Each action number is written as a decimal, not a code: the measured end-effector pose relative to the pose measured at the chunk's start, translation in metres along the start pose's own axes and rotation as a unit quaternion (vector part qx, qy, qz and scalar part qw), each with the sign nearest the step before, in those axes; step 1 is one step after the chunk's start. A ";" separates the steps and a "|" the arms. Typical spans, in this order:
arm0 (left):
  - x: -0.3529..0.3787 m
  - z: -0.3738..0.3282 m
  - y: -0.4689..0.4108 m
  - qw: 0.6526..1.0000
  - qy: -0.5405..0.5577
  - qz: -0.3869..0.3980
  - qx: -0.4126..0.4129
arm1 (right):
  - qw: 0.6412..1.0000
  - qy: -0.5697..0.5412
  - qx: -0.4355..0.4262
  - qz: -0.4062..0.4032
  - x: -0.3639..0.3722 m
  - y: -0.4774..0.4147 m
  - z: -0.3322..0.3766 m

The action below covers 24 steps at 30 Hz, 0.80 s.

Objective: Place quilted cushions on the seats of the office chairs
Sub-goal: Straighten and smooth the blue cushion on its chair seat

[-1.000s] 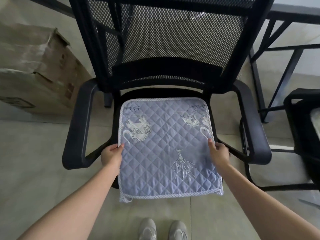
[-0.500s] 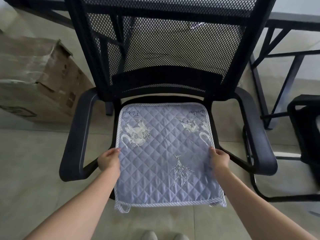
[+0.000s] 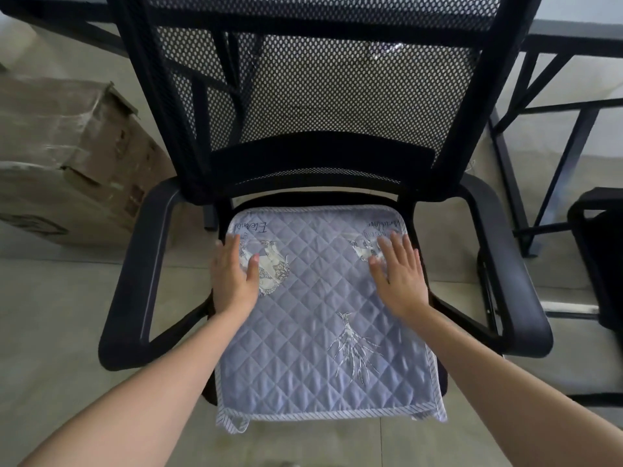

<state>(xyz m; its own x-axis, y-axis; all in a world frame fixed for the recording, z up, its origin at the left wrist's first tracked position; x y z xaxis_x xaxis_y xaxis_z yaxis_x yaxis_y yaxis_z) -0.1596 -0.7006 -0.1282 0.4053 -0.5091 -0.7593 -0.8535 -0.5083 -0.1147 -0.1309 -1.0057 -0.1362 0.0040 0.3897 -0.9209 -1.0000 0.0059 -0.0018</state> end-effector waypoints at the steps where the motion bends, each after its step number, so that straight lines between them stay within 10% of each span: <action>1: 0.007 -0.004 -0.006 0.999 -0.020 0.020 0.027 | 1.000 0.015 -0.014 0.014 0.006 -0.005 0.000; 24: 0.044 0.010 -0.009 0.979 -0.174 0.048 0.099 | 0.997 0.051 -0.021 -0.058 0.007 -0.036 -0.008</action>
<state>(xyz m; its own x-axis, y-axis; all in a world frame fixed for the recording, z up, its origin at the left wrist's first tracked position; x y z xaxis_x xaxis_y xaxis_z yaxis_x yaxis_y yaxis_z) -0.1376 -0.7115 -0.1673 0.2136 -0.2627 -0.9409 -0.9426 -0.3087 -0.1277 -0.0946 -1.0110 -0.1458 0.1218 0.2931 -0.9483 -0.9921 0.0063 -0.1255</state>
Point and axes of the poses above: each hand's wrist, its own y-axis away from the middle knuckle, its own x-axis out of the palm, z = x × y, the point moved 9 cm from there along -y, towards the middle knuckle, and after that the axes turned 13 degrees about -z, right-handed, at the moved point
